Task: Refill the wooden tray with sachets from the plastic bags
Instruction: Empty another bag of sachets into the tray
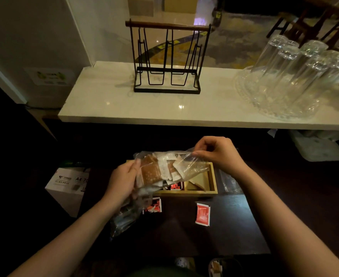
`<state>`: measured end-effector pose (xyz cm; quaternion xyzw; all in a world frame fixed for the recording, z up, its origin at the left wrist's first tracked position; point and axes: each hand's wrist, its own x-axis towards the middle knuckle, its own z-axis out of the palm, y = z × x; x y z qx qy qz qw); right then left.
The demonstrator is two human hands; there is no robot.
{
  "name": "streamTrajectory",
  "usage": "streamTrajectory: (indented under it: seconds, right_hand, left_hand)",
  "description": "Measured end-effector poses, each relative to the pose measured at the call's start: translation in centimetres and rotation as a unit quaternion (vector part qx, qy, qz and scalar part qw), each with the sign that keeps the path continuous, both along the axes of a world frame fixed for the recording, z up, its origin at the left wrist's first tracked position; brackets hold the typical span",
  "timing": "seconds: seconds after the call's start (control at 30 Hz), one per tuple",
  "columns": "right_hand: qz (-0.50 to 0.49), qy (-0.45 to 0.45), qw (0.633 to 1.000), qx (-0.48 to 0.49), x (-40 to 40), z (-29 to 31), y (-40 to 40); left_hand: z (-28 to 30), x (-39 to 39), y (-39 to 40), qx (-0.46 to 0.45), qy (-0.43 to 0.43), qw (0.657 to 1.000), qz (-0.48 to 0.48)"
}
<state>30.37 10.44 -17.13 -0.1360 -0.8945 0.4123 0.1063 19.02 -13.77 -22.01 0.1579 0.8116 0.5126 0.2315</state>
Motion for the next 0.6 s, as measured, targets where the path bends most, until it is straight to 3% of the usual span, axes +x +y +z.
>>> streamTrajectory:
  seconds: [0.17, 0.6]
  right_hand:
    - [-0.025, -0.036, 0.999, 0.005, 0.6, -3.1, 1.8]
    - [-0.06, -0.073, 0.995, -0.029, 1.6, -6.1, 2.8]
  left_hand:
    - [1.5, -1.3, 1.7, -0.067, 0.159, 0.984, -0.03]
    - [4.6, -0.3, 4.2, -0.061, 0.169, 0.981, -0.077]
